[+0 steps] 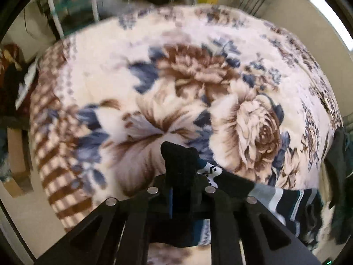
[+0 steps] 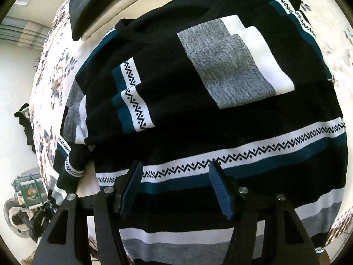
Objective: Fold small clothes
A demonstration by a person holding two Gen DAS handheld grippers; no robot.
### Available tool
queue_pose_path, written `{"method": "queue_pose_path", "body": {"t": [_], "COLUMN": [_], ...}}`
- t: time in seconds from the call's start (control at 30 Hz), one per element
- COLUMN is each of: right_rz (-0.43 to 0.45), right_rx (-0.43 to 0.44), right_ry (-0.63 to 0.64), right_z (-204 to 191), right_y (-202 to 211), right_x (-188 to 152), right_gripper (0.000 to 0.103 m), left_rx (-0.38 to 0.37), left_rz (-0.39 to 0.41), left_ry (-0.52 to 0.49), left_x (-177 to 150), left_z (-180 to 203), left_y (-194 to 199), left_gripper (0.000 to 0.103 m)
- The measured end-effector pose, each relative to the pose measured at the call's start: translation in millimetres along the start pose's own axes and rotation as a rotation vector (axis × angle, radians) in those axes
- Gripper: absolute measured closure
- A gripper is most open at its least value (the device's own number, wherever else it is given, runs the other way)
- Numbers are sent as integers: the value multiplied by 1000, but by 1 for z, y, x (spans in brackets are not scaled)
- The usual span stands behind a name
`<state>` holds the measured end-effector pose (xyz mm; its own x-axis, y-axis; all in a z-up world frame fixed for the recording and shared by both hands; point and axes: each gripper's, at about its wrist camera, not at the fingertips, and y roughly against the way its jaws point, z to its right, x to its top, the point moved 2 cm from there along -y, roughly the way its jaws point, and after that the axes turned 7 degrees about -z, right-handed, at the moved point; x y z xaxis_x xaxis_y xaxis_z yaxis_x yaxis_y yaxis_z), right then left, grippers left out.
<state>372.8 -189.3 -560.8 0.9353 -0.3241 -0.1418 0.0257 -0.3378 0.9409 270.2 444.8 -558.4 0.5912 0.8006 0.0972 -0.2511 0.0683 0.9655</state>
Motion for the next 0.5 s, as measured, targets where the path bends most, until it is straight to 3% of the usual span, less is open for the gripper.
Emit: {"method": "queue_pose_path", "body": {"t": [0.1,0.17,0.23,0.3,0.43,0.5], "right_rz": [9,16,21,34,81,117], "right_rx": [21,50,82,109,144,166], "right_ry": [-30,-56,-86,-130,-225,-294], "right_z": [-2,3,14,32,70,101], "right_y": [1,6,13,23,42,52], "right_x": [4,5,6,6,7,10], "right_gripper": [39,39,39,39,39,39], "left_rx": [-37,-44,-63,-54,-11,9], "left_rz": [7,15,39,72,64,28], "left_ry": [34,61,70,37,-216,-411], "left_x": [-6,-14,-24,-32,-57,-79], "left_z": [1,0,5,20,105,174], "left_y": [12,29,49,65,85,79], "left_gripper": [90,72,46,43,43,43]}}
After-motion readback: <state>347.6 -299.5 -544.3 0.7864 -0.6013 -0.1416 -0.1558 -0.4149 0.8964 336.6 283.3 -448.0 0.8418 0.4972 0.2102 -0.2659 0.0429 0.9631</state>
